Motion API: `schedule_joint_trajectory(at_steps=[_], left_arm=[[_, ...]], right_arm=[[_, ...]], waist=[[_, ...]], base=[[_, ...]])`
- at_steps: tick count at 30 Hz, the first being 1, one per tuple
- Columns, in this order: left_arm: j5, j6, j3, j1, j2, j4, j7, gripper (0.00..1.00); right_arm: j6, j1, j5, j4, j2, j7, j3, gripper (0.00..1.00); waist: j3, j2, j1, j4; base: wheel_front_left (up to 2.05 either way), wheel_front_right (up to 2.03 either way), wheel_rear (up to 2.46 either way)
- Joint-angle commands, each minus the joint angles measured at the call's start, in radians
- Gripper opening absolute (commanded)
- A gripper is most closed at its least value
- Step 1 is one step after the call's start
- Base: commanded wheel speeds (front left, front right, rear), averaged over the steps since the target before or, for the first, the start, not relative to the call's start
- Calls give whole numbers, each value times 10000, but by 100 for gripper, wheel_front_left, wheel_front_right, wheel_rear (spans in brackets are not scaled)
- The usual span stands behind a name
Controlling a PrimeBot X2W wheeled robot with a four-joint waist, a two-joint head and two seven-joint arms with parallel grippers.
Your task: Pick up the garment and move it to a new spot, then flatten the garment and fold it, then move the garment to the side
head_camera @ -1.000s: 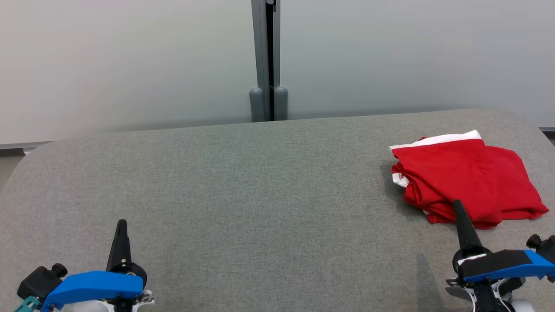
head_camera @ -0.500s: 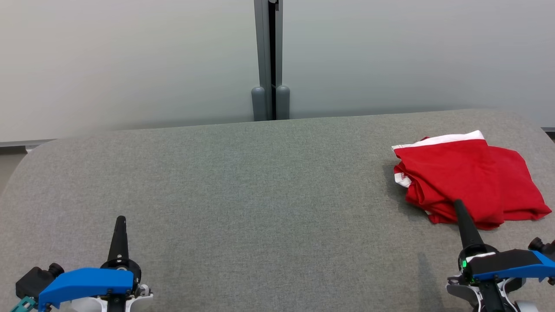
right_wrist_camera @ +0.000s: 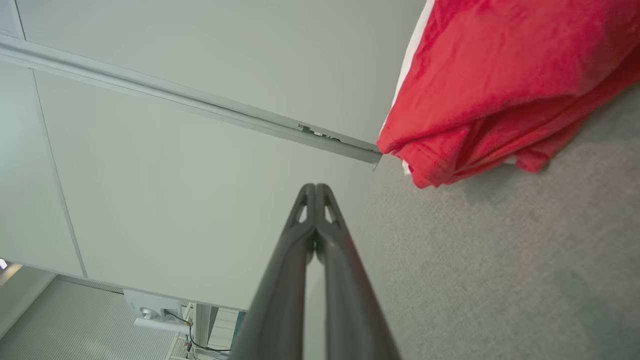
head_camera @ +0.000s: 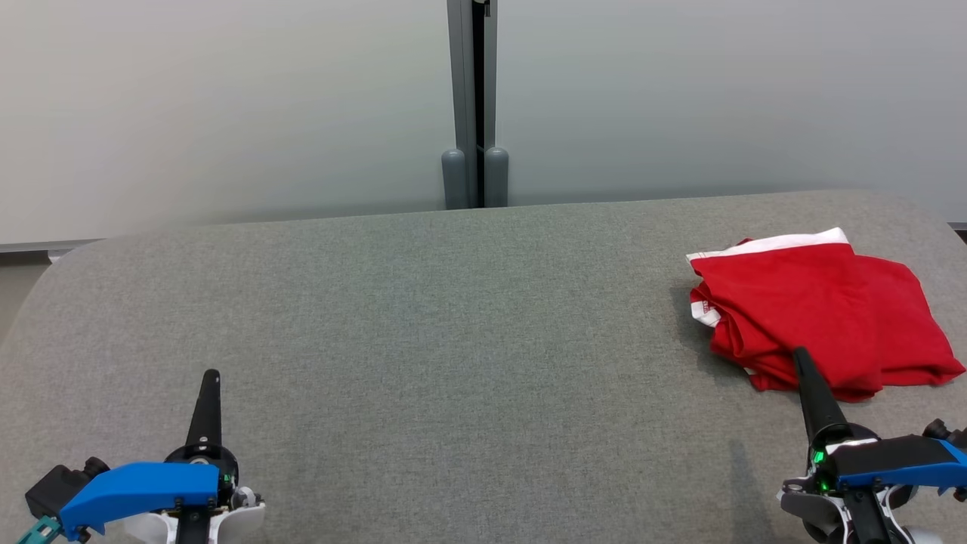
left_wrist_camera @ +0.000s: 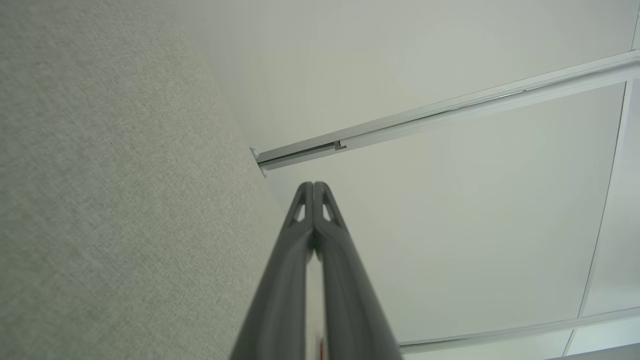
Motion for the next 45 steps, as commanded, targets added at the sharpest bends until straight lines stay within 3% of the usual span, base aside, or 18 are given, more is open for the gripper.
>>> schedule_joint_trajectory(at_steps=[1, 27, 45], left_arm=[[-233, -80, 74, -207, 7, -101, 82, 0], [-2175, -97, 234, -316, -46, -175, 612, 0], [-2961, -107, 296, -352, -72, -199, 829, 0]], right_arm=[[3, 68, 259, -115, 20, 86, -67, 0], [4, 122, 2153, -192, 137, 605, -288, 0], [4, 152, 2904, -216, 184, 824, -379, 0]], waist=[[4, -1, -1, 7], [59, -1, -1, 114], [85, -1, -1, 167]], base=[[0, 0, 0], [0, 0, 0], [0, 0, 0]])
